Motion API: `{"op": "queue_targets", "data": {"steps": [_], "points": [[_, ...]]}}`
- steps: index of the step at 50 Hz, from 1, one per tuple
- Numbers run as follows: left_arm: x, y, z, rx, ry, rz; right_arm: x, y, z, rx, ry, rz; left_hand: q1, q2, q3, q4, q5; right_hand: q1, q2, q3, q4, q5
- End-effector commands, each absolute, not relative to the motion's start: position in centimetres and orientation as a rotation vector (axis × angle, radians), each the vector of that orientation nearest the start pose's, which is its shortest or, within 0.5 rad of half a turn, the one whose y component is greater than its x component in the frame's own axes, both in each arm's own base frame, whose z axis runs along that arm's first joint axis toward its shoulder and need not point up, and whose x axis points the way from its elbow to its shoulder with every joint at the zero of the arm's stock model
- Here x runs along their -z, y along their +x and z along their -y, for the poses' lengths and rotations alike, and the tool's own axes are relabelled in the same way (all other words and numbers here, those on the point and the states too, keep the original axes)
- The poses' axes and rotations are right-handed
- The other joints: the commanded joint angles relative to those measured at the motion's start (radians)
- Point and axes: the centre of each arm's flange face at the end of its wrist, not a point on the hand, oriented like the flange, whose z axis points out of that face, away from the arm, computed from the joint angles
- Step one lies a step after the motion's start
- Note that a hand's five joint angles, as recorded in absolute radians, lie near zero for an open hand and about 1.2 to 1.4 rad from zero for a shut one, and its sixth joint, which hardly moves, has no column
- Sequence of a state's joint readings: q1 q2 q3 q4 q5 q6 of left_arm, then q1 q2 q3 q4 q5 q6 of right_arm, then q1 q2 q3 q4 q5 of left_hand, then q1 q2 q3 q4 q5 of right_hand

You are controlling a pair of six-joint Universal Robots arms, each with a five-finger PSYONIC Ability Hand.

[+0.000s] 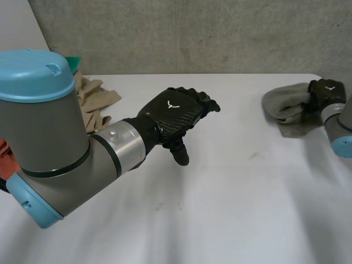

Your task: Fold the laundry.

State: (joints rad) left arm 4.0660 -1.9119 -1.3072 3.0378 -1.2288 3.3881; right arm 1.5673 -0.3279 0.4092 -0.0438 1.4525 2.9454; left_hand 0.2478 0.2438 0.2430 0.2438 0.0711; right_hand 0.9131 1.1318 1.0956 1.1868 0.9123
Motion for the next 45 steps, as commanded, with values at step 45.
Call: {"op": "queue_targets", "data": {"steps": [45], "points": [[-25.9, -34.8, 19.1, -1.574, -1.129, 1.756, -15.5, 4.1, 53.7, 2.460, -0.785, -2.530, 0.004, 0.008, 0.009, 0.008, 0.006, -0.739, -0.957, -0.921, -1.012, -0.912]]}}
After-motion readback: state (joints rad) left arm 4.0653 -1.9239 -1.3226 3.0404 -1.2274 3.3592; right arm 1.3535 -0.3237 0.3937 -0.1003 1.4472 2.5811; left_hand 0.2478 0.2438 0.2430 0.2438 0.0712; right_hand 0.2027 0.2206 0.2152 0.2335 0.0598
